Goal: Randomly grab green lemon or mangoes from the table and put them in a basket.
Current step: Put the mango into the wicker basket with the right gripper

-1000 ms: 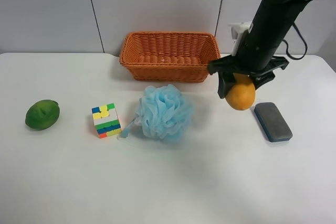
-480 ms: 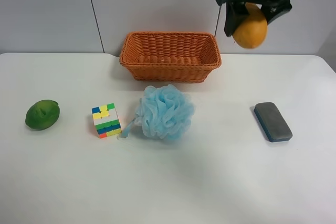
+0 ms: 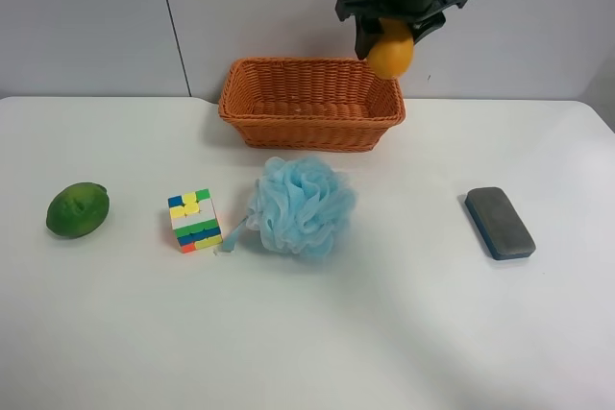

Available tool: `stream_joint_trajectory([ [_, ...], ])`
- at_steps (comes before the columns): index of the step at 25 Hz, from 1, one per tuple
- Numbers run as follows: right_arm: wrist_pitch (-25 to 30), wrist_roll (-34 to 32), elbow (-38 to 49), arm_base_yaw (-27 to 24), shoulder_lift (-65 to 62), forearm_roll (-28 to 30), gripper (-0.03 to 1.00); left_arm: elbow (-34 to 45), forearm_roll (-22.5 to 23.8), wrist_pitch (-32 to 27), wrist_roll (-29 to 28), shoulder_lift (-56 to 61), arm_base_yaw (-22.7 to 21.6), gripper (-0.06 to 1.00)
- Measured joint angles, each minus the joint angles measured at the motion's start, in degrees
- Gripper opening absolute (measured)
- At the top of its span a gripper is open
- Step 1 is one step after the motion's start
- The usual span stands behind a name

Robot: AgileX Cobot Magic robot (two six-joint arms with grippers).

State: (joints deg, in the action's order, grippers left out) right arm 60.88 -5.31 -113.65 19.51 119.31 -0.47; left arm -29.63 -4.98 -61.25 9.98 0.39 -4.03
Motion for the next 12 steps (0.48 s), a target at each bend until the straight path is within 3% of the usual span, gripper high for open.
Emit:
stream_joint_trajectory([
  [7,-13.9,0.1,0.0,0.0,8.4,0.0,0.62,0.0,0.0,0.0,0.0,0.0,0.0,0.99],
  [12,-20.3,0.3,0.0,0.0,12.3,0.0,0.62,0.0,0.0,0.0,0.0,0.0,0.0,0.99],
])
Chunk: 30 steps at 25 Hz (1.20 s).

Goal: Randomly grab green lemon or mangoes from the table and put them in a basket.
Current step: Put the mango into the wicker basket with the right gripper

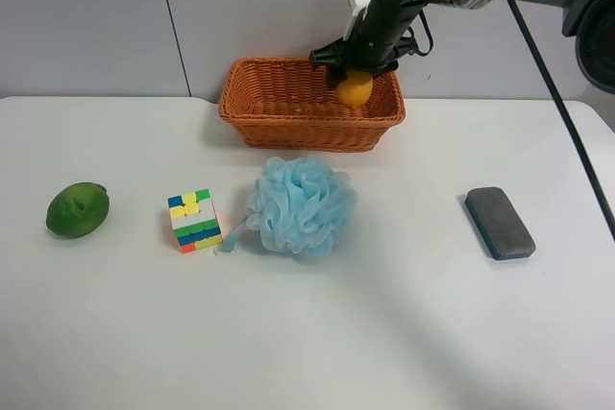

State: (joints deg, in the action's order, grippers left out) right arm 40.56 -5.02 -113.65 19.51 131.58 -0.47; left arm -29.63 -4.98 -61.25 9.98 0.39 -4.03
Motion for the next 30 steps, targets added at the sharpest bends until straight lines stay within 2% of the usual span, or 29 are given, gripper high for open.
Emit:
stream_joint_trajectory([
  [4,-2.3,0.0,0.0,0.0,1.4,0.0,0.62,0.0,0.0,0.0,0.0,0.0,0.0,0.99],
  [14,-2.3,0.0,0.0,0.0,2.5,0.0,0.62,0.0,0.0,0.0,0.0,0.0,0.0,0.99],
  [15,-2.3,0.0,0.0,0.0,2.5,0.0,0.63,0.0,0.0,0.0,0.0,0.0,0.0,0.99],
  [18,-2.3,0.0,0.0,0.0,2.5,0.0,0.87,0.0,0.0,0.0,0.0,0.0,0.0,0.99],
  [20,-2.3,0.0,0.0,0.0,2.5,0.0,0.95,0.0,0.0,0.0,0.0,0.0,0.0,0.99],
  [26,-2.1,0.0,0.0,0.0,2.2,-0.9,0.99,0.0,0.0,0.0,0.0,0.0,0.0,0.99],
  [30,1.0,0.0,0.0,0.0,-0.9,-1.4,0.99,0.0,0.0,0.0,0.0,0.0,0.0,0.99],
])
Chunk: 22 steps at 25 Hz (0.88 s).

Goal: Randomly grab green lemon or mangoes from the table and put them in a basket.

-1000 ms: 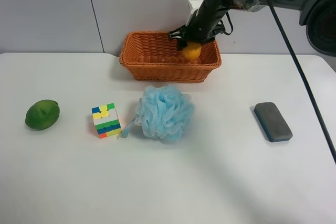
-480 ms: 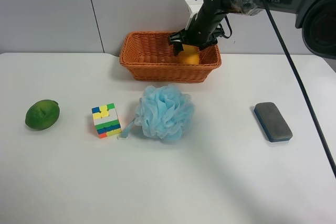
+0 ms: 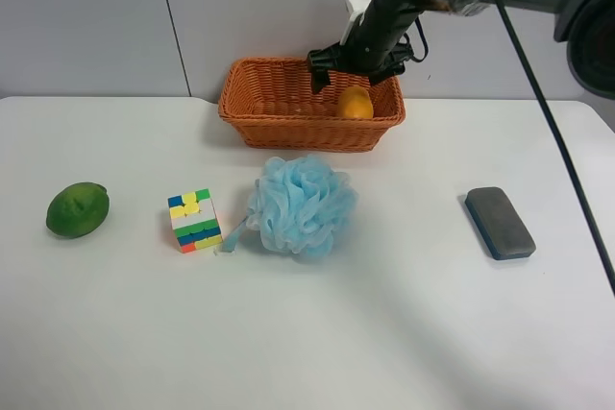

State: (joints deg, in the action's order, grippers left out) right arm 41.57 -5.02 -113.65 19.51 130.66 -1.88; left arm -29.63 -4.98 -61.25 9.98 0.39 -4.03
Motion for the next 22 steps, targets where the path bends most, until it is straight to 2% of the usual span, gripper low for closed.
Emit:
stream_joint_trajectory([
  [5,9.5,0.0,0.0,0.0,-8.7,0.2,0.99,0.0,0.0,0.0,0.0,0.0,0.0,0.99],
  [11,25.2,0.0,0.0,0.0,-20.7,0.2,0.99,0.0,0.0,0.0,0.0,0.0,0.0,0.99],
  [13,27.2,0.0,0.0,0.0,-24.6,0.2,0.99,0.0,0.0,0.0,0.0,0.0,0.0,0.99],
  [19,28.0,0.0,0.1,0.0,-34.3,0.2,0.99,0.0,0.0,0.0,0.0,0.0,0.0,0.99],
  [22,27.7,0.3,4.3,0.0,-40.8,0.2,0.99,0.0,0.0,0.0,0.0,0.0,0.0,0.99],
])
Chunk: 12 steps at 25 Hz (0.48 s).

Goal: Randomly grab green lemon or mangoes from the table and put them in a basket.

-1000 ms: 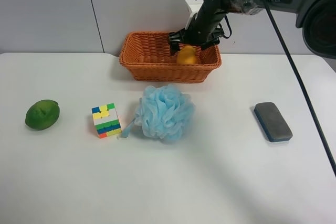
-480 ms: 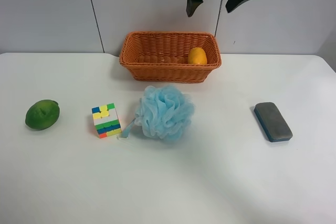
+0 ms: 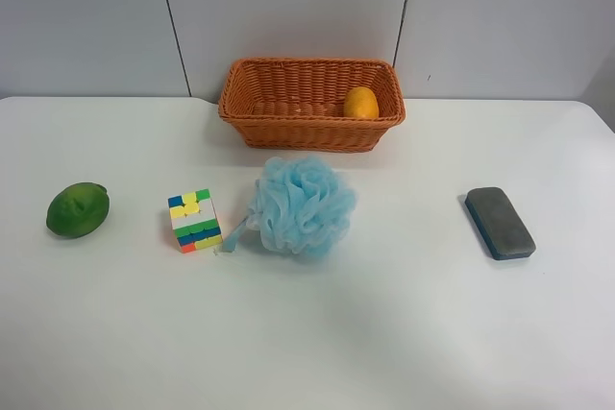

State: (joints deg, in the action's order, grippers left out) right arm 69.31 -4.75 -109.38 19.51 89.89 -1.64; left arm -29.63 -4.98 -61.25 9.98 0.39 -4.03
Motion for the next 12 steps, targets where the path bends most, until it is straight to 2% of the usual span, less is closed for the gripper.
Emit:
stream_joint_trajectory([
  [12,0.7,0.8,43.7,0.0,-40.8,0.0,0.99,0.0,0.0,0.0,0.0,0.0,0.0,0.99],
])
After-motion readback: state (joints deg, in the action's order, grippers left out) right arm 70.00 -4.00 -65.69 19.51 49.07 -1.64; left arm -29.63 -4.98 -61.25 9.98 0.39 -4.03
